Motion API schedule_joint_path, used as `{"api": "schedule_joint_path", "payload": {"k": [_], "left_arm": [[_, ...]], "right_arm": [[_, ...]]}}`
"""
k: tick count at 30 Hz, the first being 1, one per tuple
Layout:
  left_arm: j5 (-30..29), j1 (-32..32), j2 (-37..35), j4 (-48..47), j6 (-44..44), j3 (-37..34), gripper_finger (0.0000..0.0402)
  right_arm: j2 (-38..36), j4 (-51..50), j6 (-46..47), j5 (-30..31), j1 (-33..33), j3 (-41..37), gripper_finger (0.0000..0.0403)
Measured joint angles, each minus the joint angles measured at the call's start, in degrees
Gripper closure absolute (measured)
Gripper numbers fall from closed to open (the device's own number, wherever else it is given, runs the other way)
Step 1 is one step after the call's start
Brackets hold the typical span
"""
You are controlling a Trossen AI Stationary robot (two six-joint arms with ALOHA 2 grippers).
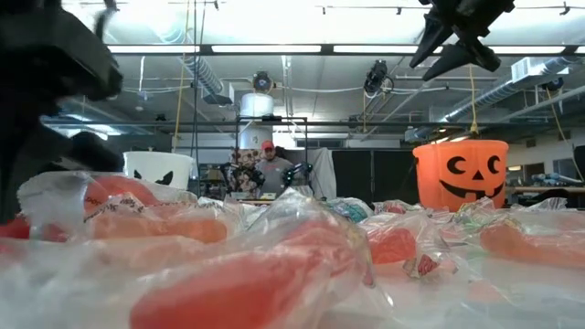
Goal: Sort candy by brand, put in halloween buckets
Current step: Put the red candy into the top orange bucket
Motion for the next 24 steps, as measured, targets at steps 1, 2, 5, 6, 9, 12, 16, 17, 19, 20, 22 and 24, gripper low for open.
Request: {"api": "schedule_joint_path", "payload": {"k": [1,2,5,6,9,12,16,17,19,20,22,24], "left_arm": [[0.0,0.4,0.0,0.2,-1.2,-0.3,0.0393],[0.0,0.9,-0.2,0.3,-2.2,-0.5,0.0396],[-1.1,1.7,-1.9,-0.9,-3.6,-0.7,0.0397],[-2.0,2.0,-2.7,-1.0,-3.6,-0.7,0.0398],[-4.8,3.2,-6.8,-0.7,-3.6,-0.5,0.0399],[-8.3,5.2,-11.7,-1.0,-3.2,-0.4,0.0399],[-13.3,9.1,-18.6,0.1,-0.4,-0.4,0.0400],[-13.9,10.3,-20.2,0.2,0.2,-0.4,0.0400],[-14.8,12.8,-22.2,0.7,1.1,-0.4,0.0400],[-14.8,14.0,-22.9,1.2,1.1,-0.4,0.0400],[-14.8,16.1,-23.8,1.3,1.3,0.0,0.0400],[-14.8,17.5,-23.8,1.3,2.4,1.0,0.0401]], "right_arm": [[0.0,0.0,-0.2,0.0,0.0,0.0,0.0231],[0.0,0.0,-0.4,0.0,0.0,0.0,0.0235],[0.0,0.1,-0.5,-0.8,0.1,0.0,0.0245],[0.0,0.3,-0.5,-1.4,0.2,0.0,0.0247],[0.9,3.3,-1.2,-3.9,1.3,0.0,0.0249],[3.0,8.0,-2.7,-8.0,2.7,0.0,0.0249],[7.8,16.6,-6.2,-14.6,4.8,0.0,0.0248],[9.2,19.1,-7.7,-16.0,5.4,0.0,0.0247],[12.1,24.4,-11.3,-17.6,6.6,0.0,0.0245],[13.5,27.2,-13.3,-18.1,7.2,0.0,0.0243],[16.4,32.1,-17.1,-19.4,8.1,0.0,0.0238],[19.3,36.4,-20.1,-21.7,8.9,0.0,0.0230]]}}
